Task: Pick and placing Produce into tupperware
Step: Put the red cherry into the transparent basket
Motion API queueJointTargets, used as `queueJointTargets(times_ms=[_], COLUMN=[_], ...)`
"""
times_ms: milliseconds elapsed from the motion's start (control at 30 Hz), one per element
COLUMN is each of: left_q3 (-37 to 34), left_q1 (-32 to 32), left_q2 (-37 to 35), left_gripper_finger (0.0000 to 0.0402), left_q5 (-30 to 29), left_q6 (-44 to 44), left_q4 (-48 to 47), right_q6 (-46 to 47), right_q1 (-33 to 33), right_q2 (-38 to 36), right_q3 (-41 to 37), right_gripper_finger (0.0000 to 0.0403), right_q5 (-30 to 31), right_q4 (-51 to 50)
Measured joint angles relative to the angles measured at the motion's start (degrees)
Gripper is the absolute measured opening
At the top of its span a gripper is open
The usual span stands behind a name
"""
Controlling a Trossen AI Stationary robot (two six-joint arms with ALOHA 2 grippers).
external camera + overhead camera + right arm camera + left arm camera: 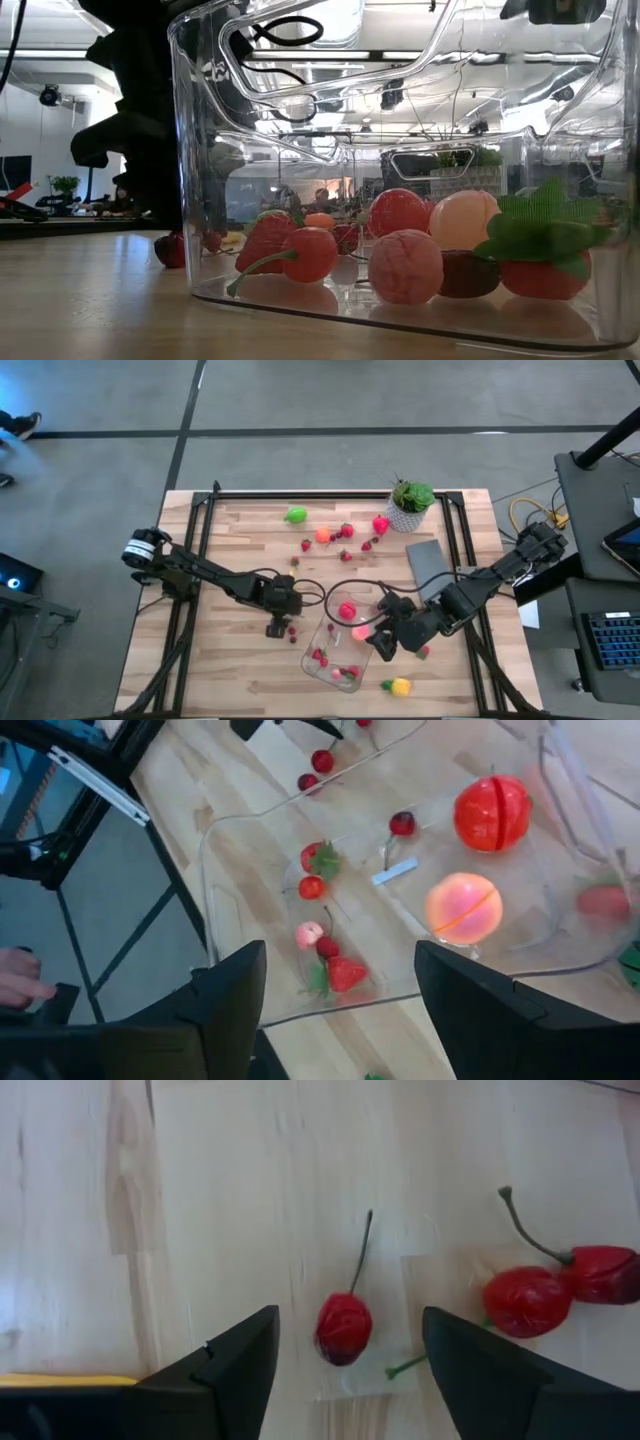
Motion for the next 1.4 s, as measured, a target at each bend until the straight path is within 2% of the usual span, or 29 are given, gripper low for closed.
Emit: queueJointTargets(times_ms=[367, 533, 867, 967, 1133, 1267, 1400], left_q3=[-0.1, -0.1, 0.3, 1.7, 5.5, 6.4, 6.3], left_q1=[-0.1, -0.1, 0.0, 0.0, 0.0, 0.0, 0.1], left_q2=[2.5, 2.2, 1.4, -1.0, -8.6, -13.2, -12.6], left_gripper_finger=[0.0138, 0.0109, 0.0021, 0.0014, 0.0012, 0.0019, 0.0046], left_q5=[0.0, -0.1, -0.6, -0.6, -2.2, -1.6, 0.6], left_q6=[-0.7, -2.1, -3.7, -3.7, -3.7, -2.1, -0.6], left_q4=[0.9, 0.9, 0.8, -0.2, -1.6, 7.0, 16.8], right_q6=[0.2, 0.4, 0.4, 0.4, 0.0, -0.8, 3.9], right_q1=[0.0, 0.0, 0.0, 0.0, 0.3, 0.3, 0.9], right_q2=[0.0, 0.0, 0.0, 0.0, -0.7, -1.6, -2.5], right_q3=[0.0, 0.0, 0.0, 0.4, 2.5, 4.5, 6.0], right_gripper_finger=[0.0242, 0.0242, 0.0242, 0.0242, 0.0242, 0.0242, 0.0244], right_q5=[0.1, 0.1, 0.1, 1.5, 7.7, 10.4, 12.8], right_q4=[-0.8, -1.0, -1.1, -1.2, -2.2, -8.1, -19.2])
